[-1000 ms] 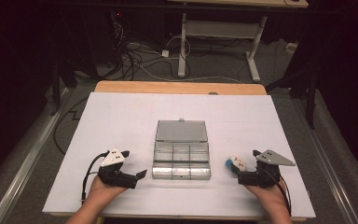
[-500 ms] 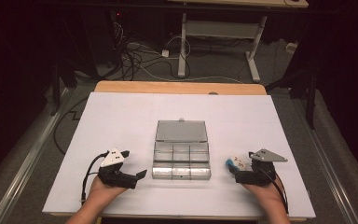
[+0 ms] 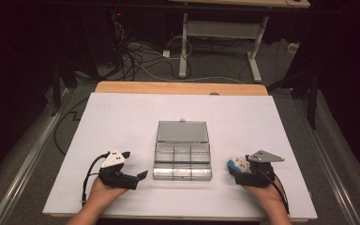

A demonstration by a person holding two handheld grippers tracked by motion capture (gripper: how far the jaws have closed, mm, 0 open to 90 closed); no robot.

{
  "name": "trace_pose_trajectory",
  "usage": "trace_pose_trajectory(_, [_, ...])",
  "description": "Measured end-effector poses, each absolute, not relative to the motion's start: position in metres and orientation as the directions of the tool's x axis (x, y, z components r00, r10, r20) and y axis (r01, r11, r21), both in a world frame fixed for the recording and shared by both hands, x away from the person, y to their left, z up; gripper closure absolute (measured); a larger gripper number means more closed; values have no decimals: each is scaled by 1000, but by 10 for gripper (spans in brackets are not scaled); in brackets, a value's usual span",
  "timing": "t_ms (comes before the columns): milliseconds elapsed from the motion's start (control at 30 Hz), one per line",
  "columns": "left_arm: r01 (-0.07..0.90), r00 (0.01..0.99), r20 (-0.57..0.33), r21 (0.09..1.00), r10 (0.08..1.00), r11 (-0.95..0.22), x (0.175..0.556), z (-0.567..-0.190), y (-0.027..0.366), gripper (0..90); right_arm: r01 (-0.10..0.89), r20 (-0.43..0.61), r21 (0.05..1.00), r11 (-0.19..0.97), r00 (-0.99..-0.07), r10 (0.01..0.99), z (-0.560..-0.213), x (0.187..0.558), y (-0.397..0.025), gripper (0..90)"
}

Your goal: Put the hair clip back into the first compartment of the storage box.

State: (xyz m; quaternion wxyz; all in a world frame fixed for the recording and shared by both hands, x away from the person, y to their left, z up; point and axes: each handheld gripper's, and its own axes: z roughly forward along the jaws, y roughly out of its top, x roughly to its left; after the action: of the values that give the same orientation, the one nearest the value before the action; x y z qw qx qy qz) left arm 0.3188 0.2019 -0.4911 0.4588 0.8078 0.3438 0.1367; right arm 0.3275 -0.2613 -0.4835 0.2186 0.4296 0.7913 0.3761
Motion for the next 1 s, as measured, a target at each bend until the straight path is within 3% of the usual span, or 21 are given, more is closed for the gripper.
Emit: trace_pose_trajectory(1000, [432, 728, -101, 836, 679, -339, 319, -491, 202, 0, 530, -62, 748, 399, -543, 837, -486, 330, -255, 440])
